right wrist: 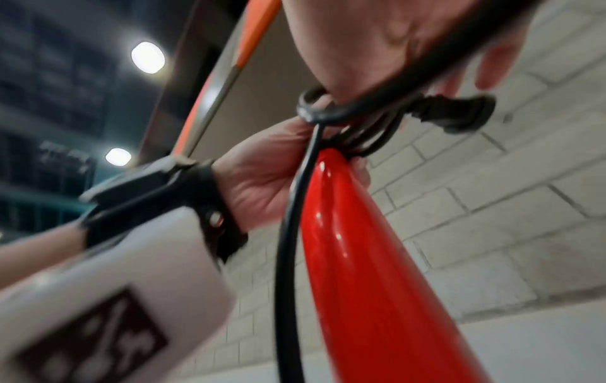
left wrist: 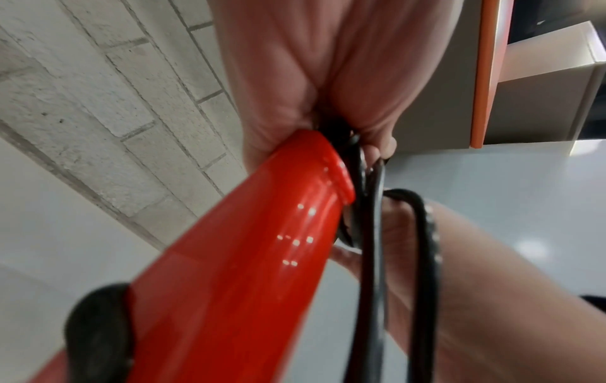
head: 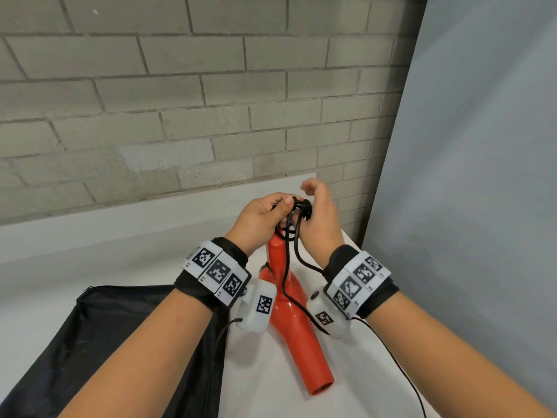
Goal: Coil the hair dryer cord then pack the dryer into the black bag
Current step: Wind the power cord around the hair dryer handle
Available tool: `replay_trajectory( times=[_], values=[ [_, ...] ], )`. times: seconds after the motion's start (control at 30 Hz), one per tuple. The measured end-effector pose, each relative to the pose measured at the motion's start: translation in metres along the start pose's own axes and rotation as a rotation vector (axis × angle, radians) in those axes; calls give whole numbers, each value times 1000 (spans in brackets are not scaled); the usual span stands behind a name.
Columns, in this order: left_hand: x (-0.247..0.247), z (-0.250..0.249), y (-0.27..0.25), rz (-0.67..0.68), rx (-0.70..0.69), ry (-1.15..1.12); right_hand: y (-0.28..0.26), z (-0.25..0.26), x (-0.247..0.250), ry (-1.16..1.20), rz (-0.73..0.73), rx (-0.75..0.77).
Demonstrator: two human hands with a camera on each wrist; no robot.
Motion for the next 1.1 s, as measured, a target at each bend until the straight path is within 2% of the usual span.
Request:
replay_trajectory(
  times=[0.07, 0.17, 0.23, 0.3, 0.4, 0.47, 0.53, 0.57, 0.67, 0.8, 0.93, 1.0, 1.1],
  values=[
    [1, 0, 2, -20, 1, 1, 1, -6, -19, 94, 188, -63],
    [6, 6, 6, -43, 20, 7, -5, -6, -27, 34, 381, 33],
    [10, 10, 7, -44, 42, -14, -15, -17, -22, -73, 465, 118],
    [12, 11, 6, -51, 53, -27, -22, -45, -13, -167, 477, 116],
    [10, 10, 5, -48, 56, 1, -30, -115, -4, -451, 494, -62],
    [9, 11, 4, -54, 84, -32, -48, -162, -1, -741, 678, -198],
    [13, 13, 4, -69, 93, -54, -71, -188, 3, -940, 878, -200],
    [15, 14, 4, -71, 88, -50, -77, -191, 3, -952, 913, -177],
    [20, 17, 4, -75, 84, -53, -68, -175, -4, -755, 750, -151],
    [15, 13, 3, -54, 72, -62, -48, -92, -28, -206, 561, -24],
    [10, 10, 3, -50, 61, -48, -30, -35, -38, 138, 414, -44],
    [9, 9, 4, -54, 66, -43, -25, -32, -38, 183, 371, -87],
    [10, 10, 3, -62, 89, -54, -22, -52, -36, 57, 331, -180]
  ],
)
Point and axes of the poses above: each hand's wrist, its own y-axis towards the middle knuckle, its own x-axis out of the back of the hand, z = x × y, the point moved 10 cm from there along y, towards the middle knuckle, and after that the axes turned 13 degrees about -z, right-handed, at the moved point
